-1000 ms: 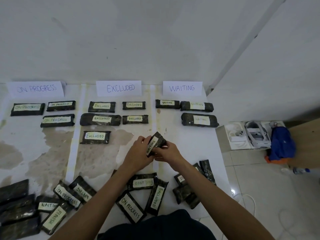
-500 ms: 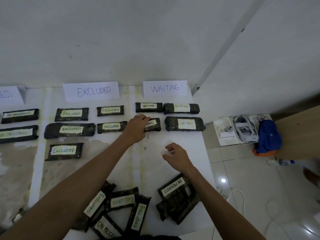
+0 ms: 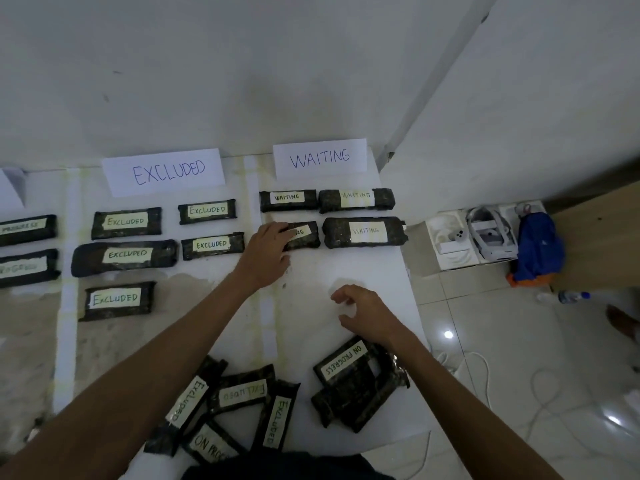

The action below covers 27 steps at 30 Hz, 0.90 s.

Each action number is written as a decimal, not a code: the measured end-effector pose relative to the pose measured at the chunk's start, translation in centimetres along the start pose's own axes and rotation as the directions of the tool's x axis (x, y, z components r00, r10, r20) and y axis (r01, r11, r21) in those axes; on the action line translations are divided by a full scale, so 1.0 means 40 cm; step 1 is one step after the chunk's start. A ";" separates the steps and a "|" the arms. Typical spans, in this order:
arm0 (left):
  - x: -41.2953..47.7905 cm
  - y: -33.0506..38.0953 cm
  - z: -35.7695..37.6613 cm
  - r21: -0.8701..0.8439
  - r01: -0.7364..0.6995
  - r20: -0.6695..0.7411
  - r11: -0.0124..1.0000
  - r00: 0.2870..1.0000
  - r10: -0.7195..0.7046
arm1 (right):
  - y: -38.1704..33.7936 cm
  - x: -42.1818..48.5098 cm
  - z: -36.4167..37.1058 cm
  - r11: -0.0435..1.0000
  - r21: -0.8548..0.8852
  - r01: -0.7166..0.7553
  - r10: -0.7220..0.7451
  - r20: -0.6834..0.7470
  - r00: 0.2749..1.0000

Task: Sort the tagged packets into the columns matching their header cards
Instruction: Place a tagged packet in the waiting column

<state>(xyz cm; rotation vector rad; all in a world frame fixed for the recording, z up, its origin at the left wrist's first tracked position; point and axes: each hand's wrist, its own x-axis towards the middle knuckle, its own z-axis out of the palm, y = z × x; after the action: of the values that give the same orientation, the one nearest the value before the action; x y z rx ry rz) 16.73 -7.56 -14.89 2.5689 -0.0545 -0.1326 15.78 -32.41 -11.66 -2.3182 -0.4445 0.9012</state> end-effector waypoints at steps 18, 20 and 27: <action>-0.353 0.120 0.050 -0.366 0.186 -0.004 0.912 0.980 -0.201 | -0.040 -0.069 0.042 0.854 -0.473 0.217 -0.115 0.235 0.965; -0.373 0.125 0.027 -0.408 0.224 -0.030 0.885 0.966 -0.258 | -0.069 -0.070 0.040 0.970 -0.224 0.097 -0.068 0.132 0.989; -0.441 0.136 -0.052 -0.614 0.398 0.070 0.682 0.888 -0.455 | -0.237 -0.064 0.151 0.976 0.219 0.007 -0.009 0.007 1.000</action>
<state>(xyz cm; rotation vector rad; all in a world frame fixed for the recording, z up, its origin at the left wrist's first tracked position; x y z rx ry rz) -0.64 -9.85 -8.72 1.8738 0.5498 -0.1767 8.92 -23.98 -7.81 -2.1110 -0.3386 0.9083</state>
